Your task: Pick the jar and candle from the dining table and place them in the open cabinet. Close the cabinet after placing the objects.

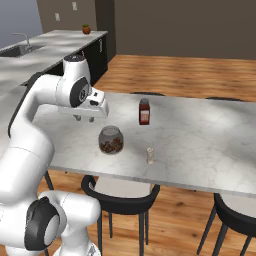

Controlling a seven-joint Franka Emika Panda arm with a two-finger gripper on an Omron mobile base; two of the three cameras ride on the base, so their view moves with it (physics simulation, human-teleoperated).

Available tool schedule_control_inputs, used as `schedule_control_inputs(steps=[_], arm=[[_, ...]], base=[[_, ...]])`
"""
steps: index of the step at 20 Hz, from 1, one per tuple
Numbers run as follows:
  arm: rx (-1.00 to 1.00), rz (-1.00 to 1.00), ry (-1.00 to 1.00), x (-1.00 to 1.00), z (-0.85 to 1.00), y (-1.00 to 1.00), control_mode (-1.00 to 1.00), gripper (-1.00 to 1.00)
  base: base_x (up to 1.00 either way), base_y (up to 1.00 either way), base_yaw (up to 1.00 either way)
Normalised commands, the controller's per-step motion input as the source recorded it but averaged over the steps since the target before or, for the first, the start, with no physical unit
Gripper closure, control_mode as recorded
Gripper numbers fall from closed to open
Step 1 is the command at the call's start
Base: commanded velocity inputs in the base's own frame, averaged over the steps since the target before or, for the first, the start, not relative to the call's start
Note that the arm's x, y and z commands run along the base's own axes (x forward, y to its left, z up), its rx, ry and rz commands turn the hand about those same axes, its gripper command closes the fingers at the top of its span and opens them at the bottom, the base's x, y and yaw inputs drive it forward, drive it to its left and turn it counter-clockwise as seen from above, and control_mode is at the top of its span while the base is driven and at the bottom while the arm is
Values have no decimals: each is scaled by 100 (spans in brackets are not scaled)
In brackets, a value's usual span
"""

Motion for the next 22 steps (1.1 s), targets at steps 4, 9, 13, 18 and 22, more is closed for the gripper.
schedule_control_inputs(steps=[4,9,13,18,22], arm=[[0,0,2,4,0,-1,-100,-100],[-1,0,0,37,-27,0,-100,-100],[-8,-1,3,54,-54,-6,-100,-100],[-11,-3,7,49,-47,-13,-100,-100],[-5,-4,7,48,-17,-17,-100,-100]], base=[[0,0,0],[0,0,0],[0,0,0],[0,0,0],[0,0,0]])
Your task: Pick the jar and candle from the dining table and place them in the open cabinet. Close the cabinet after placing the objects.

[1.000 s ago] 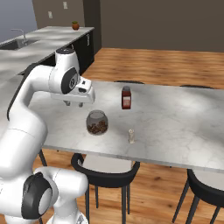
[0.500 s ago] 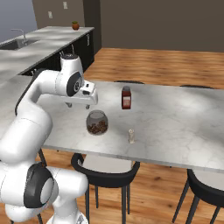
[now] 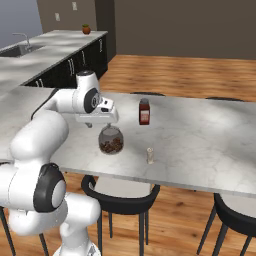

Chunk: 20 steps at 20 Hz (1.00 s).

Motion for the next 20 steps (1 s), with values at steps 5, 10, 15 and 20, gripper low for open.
schedule_control_inputs(steps=[5,10,15,20], arm=[[0,-6,7,62,0,-22,-100,-100],[4,-7,1,53,0,-20,-100,-100],[10,-3,1,37,-5,-13,-100,-100],[6,0,3,33,-20,0,-100,-100]], base=[[0,0,0],[0,0,0],[0,0,0],[0,0,0]])
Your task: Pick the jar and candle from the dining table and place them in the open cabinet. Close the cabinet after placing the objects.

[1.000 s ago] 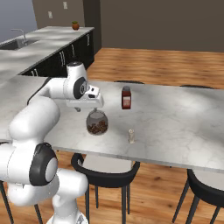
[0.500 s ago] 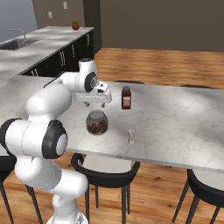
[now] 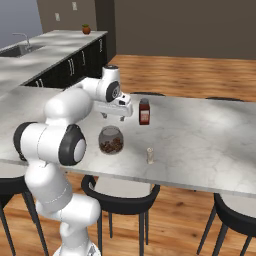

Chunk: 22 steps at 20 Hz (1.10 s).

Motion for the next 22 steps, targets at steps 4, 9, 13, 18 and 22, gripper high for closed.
schedule_control_inputs(steps=[4,9,13,18,22], arm=[[4,0,3,19,-38,0,-100,-100],[0,0,0,10,-31,0,-100,-100],[0,0,0,0,-19,0,-100,-100],[0,0,0,16,-25,0,-100,-100],[0,0,0,22,-24,0,-100,-100]], base=[[0,0,0],[0,0,0],[0,0,0],[0,0,0],[0,0,0]])
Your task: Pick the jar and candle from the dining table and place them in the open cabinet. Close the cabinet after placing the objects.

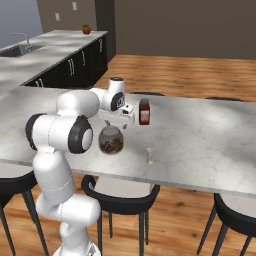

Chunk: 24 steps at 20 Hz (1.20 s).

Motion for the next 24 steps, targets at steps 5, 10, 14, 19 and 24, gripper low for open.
schedule_control_inputs(steps=[5,10,14,19,24], arm=[[0,0,0,24,-16,0,-100,-100],[0,0,0,2,-16,-3,-100,-100],[0,0,0,0,-22,-1,-100,-100],[0,0,0,0,-20,-7,-100,-100],[0,0,0,0,-26,-5,-100,-100]], base=[[0,0,0],[0,0,0],[0,0,0],[0,0,0],[0,0,0]])
